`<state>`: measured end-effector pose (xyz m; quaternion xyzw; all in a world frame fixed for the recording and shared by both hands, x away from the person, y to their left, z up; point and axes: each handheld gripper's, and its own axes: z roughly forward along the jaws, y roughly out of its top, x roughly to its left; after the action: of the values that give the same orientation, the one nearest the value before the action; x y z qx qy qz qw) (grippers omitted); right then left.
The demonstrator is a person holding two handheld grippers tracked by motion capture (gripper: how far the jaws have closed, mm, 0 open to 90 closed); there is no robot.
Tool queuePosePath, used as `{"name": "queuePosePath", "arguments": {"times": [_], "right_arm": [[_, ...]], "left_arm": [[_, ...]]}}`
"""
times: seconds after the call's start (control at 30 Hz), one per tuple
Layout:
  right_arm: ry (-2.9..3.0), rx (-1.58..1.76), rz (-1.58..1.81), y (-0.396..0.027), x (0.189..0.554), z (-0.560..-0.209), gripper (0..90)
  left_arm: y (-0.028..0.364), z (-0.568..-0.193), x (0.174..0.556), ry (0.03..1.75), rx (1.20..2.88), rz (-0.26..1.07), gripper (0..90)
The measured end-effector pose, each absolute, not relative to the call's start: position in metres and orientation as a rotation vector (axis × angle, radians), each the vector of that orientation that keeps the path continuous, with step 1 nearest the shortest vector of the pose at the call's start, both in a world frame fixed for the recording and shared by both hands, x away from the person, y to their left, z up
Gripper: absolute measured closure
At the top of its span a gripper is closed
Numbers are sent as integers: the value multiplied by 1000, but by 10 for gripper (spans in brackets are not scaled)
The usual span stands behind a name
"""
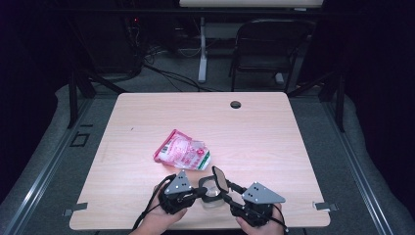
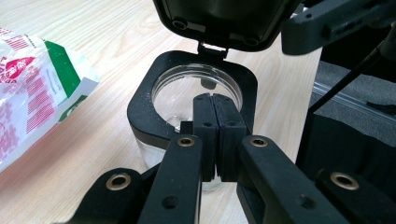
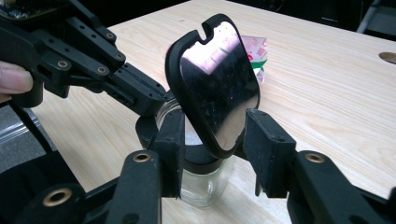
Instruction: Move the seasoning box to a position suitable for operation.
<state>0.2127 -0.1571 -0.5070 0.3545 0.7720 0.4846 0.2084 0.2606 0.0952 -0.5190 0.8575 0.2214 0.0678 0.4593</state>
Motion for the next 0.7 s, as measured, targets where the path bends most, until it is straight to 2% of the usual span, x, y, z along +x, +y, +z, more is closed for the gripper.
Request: {"name": "queuePosePath", "arguments": {"times": [0.37,0.43,0.6,0.7], "right_arm": [[2096,1032,1351,-163,208,-499,794],[2100,1032,1345,-162,208,-499,786],[2114,1050,1334,-157,213,-505,687],[2109,1060,1320,-153,217,-507,668]], "left_arm": [[95,-519,260,542,2111,161,894],[95,-519,260,544,2111,160,894],[95,-519,260,543,2111,160,894],[95,-519,260,543,2110,159,894]]}}
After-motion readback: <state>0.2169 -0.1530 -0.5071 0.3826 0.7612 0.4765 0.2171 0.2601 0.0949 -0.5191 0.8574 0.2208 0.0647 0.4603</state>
